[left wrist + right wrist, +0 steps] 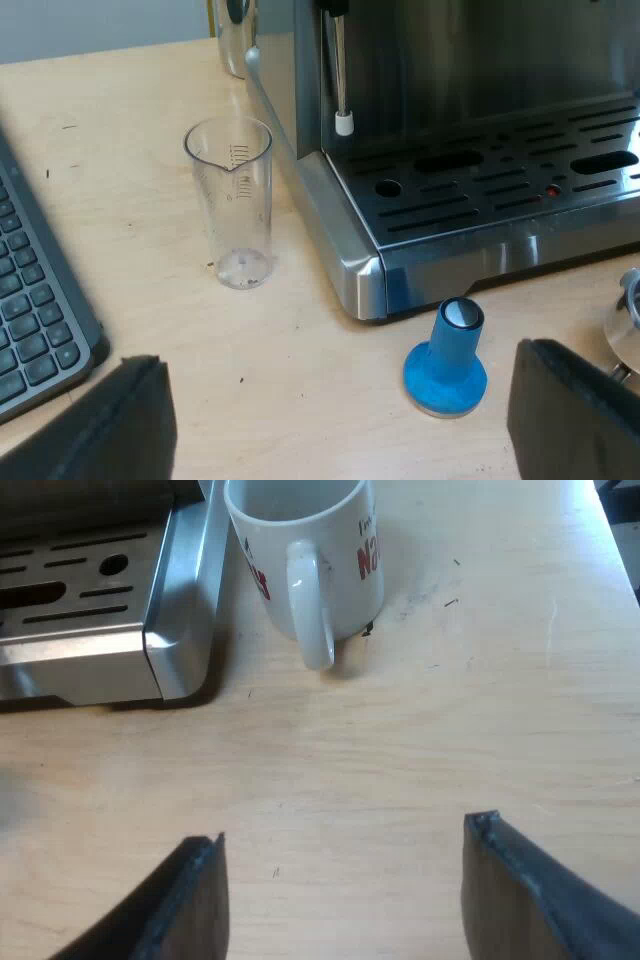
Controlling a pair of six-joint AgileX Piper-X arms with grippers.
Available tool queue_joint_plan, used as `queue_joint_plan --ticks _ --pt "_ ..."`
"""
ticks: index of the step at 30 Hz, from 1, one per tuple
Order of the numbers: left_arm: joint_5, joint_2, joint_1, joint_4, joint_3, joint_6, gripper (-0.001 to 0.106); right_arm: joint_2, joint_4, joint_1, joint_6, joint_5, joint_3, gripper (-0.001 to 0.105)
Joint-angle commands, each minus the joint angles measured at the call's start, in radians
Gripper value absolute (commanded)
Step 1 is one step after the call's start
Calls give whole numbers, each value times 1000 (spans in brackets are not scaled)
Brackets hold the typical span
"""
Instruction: Grind coffee beans and then tamp
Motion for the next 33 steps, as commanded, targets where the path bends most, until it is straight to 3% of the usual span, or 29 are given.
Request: queue_joint_plan --ticks 1,8,12,33 --pt "3 -39 1 6 -9 -5 70 -48 1 -5 -3 -5 20 54" --pt "3 -39 1 6 -9 -5 70 -46 -20 -5 31 -19 39 54" --pt "3 -39 1 6 -9 -5 70 -46 -14 -5 89 -21 39 54" --pt "3 -39 1 6 -9 -5 70 -46 -14 -5 95 -15 39 54"
